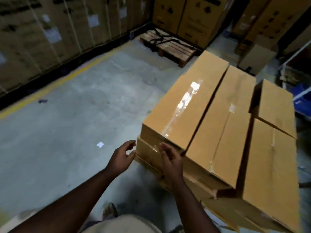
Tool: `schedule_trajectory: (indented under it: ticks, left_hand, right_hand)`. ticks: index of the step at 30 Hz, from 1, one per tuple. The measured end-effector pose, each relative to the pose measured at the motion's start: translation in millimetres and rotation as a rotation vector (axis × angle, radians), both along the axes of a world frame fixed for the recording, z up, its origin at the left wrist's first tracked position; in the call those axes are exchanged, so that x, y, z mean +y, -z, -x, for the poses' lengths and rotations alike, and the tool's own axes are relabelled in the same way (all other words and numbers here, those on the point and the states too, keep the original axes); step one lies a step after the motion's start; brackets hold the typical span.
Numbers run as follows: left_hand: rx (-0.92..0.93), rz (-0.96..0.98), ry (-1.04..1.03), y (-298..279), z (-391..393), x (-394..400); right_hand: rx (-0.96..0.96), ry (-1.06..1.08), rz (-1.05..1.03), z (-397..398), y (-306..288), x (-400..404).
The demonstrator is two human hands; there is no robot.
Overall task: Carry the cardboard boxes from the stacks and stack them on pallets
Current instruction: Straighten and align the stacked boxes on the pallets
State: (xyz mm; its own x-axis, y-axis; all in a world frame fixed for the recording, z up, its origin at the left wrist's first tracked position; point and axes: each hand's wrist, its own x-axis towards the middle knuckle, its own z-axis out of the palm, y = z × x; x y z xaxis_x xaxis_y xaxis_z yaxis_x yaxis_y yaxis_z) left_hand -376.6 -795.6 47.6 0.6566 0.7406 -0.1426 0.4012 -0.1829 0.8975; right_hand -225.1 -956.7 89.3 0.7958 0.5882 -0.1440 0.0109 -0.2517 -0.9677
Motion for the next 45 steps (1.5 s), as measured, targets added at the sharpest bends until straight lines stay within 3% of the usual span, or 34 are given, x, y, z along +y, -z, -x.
schedule_trajectory:
  ticks: [9,19,28,39,45]
  left_hand:
    - [-0.054,0.045,-0.064,-13,34,173]
    - [-0.074,0.031,0.163,-27,-117,422]
    - [-0.087,0.077,0.261,-36,-227,596]
    - [0.024,0.06,0.667,22,-355,815]
    - [0.063,0.09,0.978,9,-454,852]
  right_hand:
    - [0.061,0.05,-0.099,14,-6,161]
    - [0.053,0.177,-0.173,-107,18,394]
    - [0.114,0.356,-0.166,-194,-6,532]
    - [0.175,0.768,-0.056,-227,31,695]
    - [0.224,1.049,-0.106,-244,15,759]
